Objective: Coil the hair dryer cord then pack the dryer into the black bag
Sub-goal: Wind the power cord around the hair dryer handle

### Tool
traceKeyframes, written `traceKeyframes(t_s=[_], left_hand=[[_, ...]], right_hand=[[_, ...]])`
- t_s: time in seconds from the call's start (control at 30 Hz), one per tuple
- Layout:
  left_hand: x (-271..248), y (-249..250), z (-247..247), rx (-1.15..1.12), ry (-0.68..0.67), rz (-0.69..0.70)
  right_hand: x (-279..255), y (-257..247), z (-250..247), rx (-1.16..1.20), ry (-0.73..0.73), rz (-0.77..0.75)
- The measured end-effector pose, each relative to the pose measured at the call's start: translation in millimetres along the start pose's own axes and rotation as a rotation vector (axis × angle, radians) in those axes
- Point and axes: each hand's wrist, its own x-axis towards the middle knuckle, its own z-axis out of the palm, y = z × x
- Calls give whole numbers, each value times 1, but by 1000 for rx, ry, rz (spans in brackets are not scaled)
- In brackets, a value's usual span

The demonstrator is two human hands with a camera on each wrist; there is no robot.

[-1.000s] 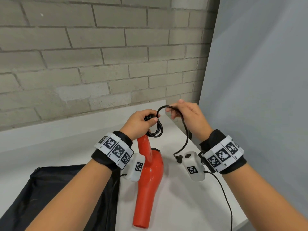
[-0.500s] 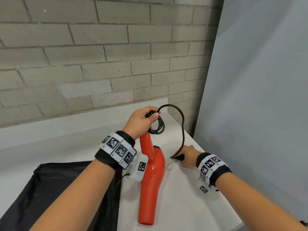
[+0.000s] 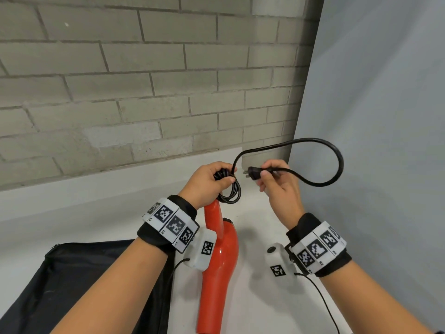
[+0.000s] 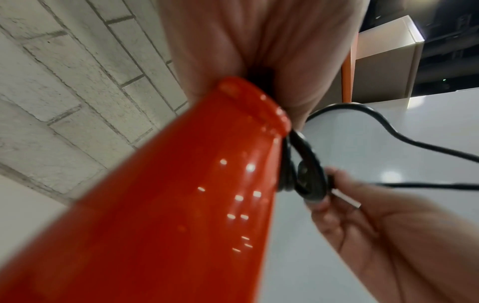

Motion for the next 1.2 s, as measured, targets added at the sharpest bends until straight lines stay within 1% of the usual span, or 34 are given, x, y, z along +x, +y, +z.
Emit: traceKeyframes(t_s=[0.1, 0.23, 0.37, 0.43, 0.53, 0.63, 0.7, 0.87, 0.97, 1.0, 1.07, 1.1, 1.17, 1.2], left_hand=[[0, 1, 3, -8, 8, -5], [1, 2, 4, 1, 25, 5], [2, 0, 5, -53, 16, -9], [3, 0, 6, -114, 8, -29], [4, 1, 7, -204, -10, -45], [3, 2, 9, -228, -34, -47], [4, 2, 8, -233, -31, -46], [2, 3, 4, -317, -51, -54], [0, 3, 4, -328, -61, -42], [0, 4, 5, -330, -65, -36], [-1, 5, 7, -335, -78, -28], [-2, 6, 8, -340, -91, -30], [-4, 7, 10, -336, -121, -39], [-5, 8, 11, -314, -133, -39]], right_hand=[[-10, -10, 12, 150, -56, -73], [-20, -3, 19, 145, -50, -33], [-27, 2, 22, 102, -58, -12], [-29, 2, 25, 44, -53, -21], [-31, 2, 28, -72, -12, -67], [-31, 0, 35, -160, 38, -138], [-29, -4, 38, -190, 39, -161], [-28, -6, 42, -233, -22, -88], [-29, -2, 48, -268, 11, -84], [-28, 0, 49, -312, 22, -93], [-27, 0, 52, -376, 66, -123], [-25, 1, 53, -366, 102, -141], [-16, 3, 53, -375, 166, -119], [-10, 6, 53, -339, 164, -79]])
